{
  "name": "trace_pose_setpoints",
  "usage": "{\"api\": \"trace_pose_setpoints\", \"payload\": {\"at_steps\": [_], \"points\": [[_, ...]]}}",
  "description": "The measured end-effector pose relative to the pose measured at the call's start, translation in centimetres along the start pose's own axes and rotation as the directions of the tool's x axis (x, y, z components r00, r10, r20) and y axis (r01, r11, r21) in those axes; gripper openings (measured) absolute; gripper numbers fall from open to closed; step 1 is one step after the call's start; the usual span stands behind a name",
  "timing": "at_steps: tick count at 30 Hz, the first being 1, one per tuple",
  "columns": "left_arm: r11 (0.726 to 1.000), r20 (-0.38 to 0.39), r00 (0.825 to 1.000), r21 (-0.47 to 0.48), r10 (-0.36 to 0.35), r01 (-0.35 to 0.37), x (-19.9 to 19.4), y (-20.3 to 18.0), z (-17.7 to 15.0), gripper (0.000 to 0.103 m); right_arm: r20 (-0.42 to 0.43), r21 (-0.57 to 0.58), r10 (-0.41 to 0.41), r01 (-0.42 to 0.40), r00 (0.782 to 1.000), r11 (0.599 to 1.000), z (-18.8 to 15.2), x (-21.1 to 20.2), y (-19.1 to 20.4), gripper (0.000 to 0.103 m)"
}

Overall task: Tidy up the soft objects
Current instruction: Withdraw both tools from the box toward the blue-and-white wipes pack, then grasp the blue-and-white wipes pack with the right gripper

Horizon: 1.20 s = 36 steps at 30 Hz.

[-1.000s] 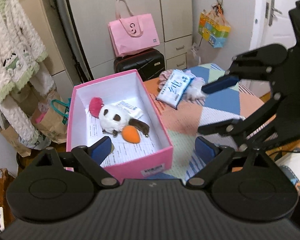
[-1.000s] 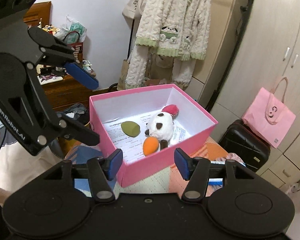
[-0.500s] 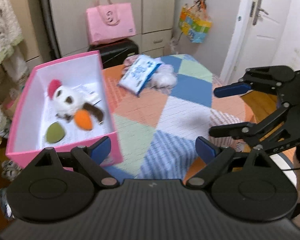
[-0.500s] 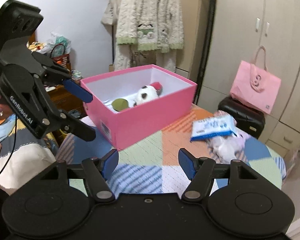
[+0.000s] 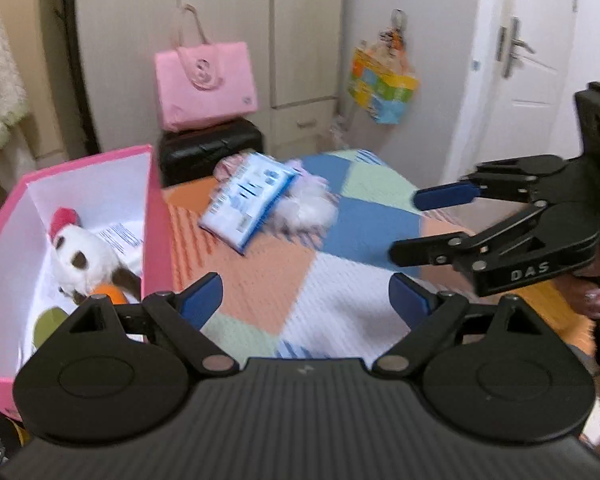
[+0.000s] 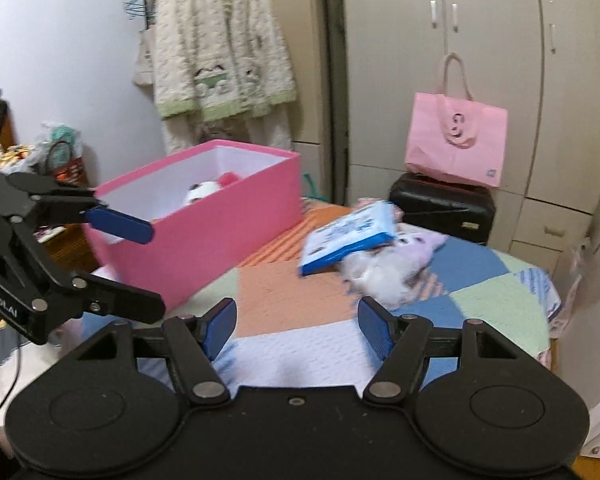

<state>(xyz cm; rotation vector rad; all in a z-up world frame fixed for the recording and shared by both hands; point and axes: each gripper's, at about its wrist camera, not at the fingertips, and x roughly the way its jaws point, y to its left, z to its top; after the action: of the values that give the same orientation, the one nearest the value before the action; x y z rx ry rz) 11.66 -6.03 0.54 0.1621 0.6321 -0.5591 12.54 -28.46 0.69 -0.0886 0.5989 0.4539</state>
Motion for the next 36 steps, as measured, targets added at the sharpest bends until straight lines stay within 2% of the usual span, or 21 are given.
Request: {"api": "trace_pose_setpoints", "payload": {"at_steps": [3,8,12,17,20,22,25,30,33,36], "points": [[0.997,0.006,0.998,-0.05,0.057,-0.057,2.1,0.3,0.3,0.088,0.028,0.008,-0.018,0.018,0.999,1.0,0.2,1.1,-1.6,0.072],[0.99,0.029,0.997,-0.122,0.069,-0.065,5.2,0.7,0.9,0.088,0.05,0.016,-0.05,0.049,0.998,0.999,0.9,3.0,-3.9,0.072],[0.969,0.112,0.986,-0.231,0.12,-0.091,7.3,1.0,0.7,0.085,0.06,0.051,-0.036,0.033,0.998,0.998,2.2,4.8,-5.9,0.072],[0.921,0.157,0.979,-0.386,0.13,-0.061,10.2,2.3,0.8,0.081,0.027,0.108,0.004,-0.007,1.0,0.994,4.1,8.3,-8.0,0.072],[0.894,0.169,0.972,-0.442,0.165,-0.075,11.9,2.8,1.0,0.076,0.018,0.161,0.052,-0.054,0.998,0.985,5.0,10.2,-9.2,0.072],[0.867,0.169,0.964,-0.488,0.208,-0.101,13.2,3.2,1.1,0.073,0.01,0.168,0.059,-0.06,0.998,0.984,5.6,11.3,-9.5,0.072],[0.832,0.142,0.956,-0.535,0.259,-0.146,14.9,3.5,0.8,0.067,-0.015,0.153,0.054,-0.051,0.998,0.987,6.3,13.0,-9.2,0.065],[0.767,0.119,0.957,-0.628,0.265,-0.134,16.6,4.8,0.0,0.065,-0.056,0.154,0.071,-0.062,0.996,0.986,6.9,15.3,-8.7,0.052],[0.752,0.109,0.959,-0.645,0.261,-0.131,17.0,5.3,-0.3,0.065,-0.086,0.148,0.063,-0.05,0.994,0.988,6.9,16.5,-8.7,0.045],[0.726,0.093,0.966,-0.677,0.243,-0.117,17.5,6.0,-0.6,0.065,-0.11,0.15,0.059,-0.042,0.992,0.988,6.4,17.0,-8.9,0.035]]}}
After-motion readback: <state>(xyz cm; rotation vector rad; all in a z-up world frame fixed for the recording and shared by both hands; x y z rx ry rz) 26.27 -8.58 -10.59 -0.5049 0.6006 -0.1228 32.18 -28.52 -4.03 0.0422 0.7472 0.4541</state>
